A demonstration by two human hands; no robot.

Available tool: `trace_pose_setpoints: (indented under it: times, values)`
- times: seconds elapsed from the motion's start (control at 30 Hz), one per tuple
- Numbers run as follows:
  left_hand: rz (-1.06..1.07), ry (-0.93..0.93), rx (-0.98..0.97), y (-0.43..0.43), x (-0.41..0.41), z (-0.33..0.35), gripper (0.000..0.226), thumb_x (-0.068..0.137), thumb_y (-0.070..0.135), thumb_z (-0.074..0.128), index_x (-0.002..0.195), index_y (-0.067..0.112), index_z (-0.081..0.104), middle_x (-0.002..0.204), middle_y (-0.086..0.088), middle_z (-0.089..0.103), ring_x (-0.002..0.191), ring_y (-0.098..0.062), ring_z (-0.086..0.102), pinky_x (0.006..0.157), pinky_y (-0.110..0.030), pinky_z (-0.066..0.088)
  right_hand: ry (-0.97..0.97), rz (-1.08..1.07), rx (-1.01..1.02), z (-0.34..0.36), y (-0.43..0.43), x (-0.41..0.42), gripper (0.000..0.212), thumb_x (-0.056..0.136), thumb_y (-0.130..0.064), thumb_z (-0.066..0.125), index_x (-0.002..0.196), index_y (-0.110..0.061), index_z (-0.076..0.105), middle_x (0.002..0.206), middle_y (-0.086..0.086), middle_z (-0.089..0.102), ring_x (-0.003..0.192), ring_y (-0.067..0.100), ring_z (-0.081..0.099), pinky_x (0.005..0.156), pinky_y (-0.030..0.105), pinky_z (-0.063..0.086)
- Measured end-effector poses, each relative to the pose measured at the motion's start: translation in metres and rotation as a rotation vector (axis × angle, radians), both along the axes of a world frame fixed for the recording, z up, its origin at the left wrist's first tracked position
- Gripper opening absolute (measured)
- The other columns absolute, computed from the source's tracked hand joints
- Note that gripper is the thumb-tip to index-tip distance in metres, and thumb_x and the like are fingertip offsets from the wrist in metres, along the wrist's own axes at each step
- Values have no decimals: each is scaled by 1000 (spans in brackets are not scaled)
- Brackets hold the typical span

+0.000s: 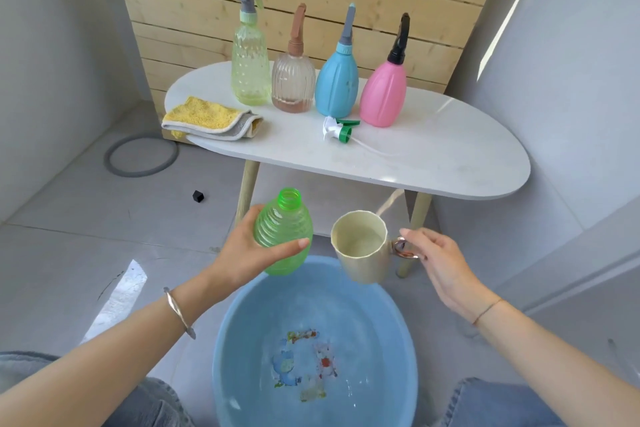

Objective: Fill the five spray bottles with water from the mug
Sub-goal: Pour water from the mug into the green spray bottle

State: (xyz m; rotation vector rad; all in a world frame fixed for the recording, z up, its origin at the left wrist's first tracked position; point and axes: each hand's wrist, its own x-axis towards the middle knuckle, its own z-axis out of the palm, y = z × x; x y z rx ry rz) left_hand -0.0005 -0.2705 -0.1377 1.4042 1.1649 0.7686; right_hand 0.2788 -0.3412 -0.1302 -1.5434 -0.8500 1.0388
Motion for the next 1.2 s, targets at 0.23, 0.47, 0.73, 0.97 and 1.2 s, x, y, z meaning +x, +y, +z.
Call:
trace_pose_setpoints:
  times: [0.23,0.47,0.73,0.97,1.2]
  values:
    - [-53,54,67,-6,2,-10,78,40,61,83,110,39,56,103,14,68,93,5,64,79,-13,49,-56,-18,165,52,4,6,50,85,-7,64,41,-22,44,51,-8,45,60,10,49,78,31,32]
    - [-91,80,88,-9,3,-19,75,47,44,96,110,28,58,98,11,68,88,4,63,74,-9,47,-45,9,231,70,-2,-1,44,86,-6,63,48,-21,45,49,-10,47,58,8,49,71,25,34]
    - [-162,129,146,-14,6,-22,79,42,60,85,109,31,56,99,14,68,94,-1,64,81,-13,48,-80,55,238,78,-7,-12,30,85,-5,63,61,-7,44,46,-7,53,50,2,51,65,18,39]
    - [-190,144,158,-16,7,-24,76,44,63,85,108,34,55,97,22,67,94,0,64,85,-17,49,-142,80,240,76,-6,-14,28,79,-10,69,59,-7,49,49,-5,58,52,6,53,58,12,42]
    - [-201,174,157,-19,6,-25,76,44,62,86,106,36,53,95,24,65,91,2,63,79,-13,47,-180,83,197,78,-8,-16,30,62,-30,79,55,-14,55,63,12,63,63,17,56,68,21,45]
